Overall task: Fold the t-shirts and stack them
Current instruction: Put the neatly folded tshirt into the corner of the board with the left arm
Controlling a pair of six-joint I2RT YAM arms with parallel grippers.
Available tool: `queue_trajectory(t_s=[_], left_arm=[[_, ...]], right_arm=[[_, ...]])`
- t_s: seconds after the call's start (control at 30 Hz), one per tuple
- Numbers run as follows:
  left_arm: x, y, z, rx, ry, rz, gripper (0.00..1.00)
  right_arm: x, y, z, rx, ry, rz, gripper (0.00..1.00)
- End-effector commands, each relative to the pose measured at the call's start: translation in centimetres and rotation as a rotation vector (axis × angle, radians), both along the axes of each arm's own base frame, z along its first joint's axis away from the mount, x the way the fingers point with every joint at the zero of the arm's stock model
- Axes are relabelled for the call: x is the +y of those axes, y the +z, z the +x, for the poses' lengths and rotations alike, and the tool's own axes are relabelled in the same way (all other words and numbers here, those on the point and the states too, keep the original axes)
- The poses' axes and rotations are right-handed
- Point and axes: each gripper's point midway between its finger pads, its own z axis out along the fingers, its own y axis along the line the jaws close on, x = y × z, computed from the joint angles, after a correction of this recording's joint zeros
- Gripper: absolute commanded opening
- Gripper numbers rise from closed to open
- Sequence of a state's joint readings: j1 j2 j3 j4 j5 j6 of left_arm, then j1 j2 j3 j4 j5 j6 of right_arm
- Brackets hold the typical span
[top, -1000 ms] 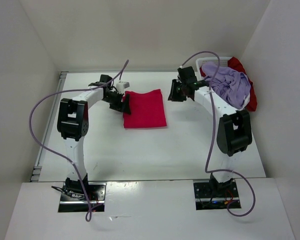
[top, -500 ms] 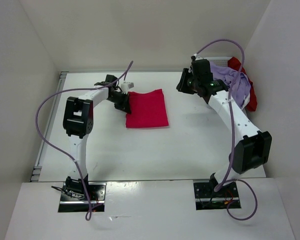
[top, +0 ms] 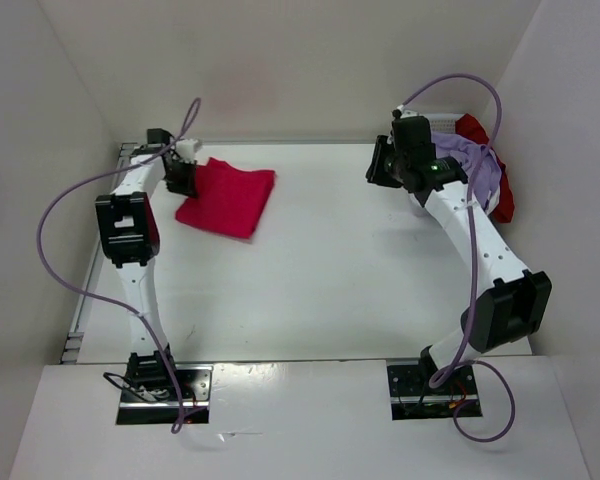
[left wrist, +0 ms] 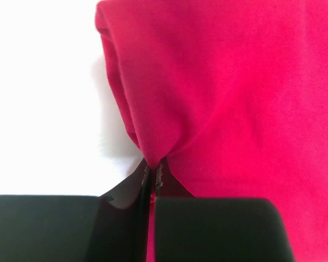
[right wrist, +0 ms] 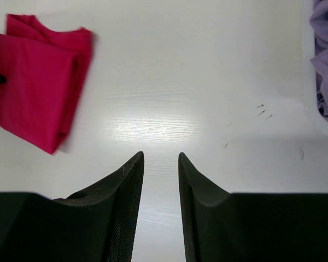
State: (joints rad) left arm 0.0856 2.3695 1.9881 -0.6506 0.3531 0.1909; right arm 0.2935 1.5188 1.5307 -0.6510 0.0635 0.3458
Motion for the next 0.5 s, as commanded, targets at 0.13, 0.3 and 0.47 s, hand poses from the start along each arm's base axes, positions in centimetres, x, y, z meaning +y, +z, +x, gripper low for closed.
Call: queue_trajectory(t_s=[0.13,0.3,0.47], left_arm=[[12.2,-0.7,2.2,-0.026,0.130,0.243,0.00],[17.1,-1.2,3.2,-0.048,0.209,0.303,0.00],[23.2,1.3,5.3,-0.122,0.331,0.342,0.00]], right_arm=[[-1.2,5.1,-0.6,-0.087,-0.005,-0.038,0.37],[-1.4,5.9,-0.7,-0.085,-0.013,-0.044,0.37],[-1.4,6.3,-0.8,-0.082,-0.013,-0.045,0.37]])
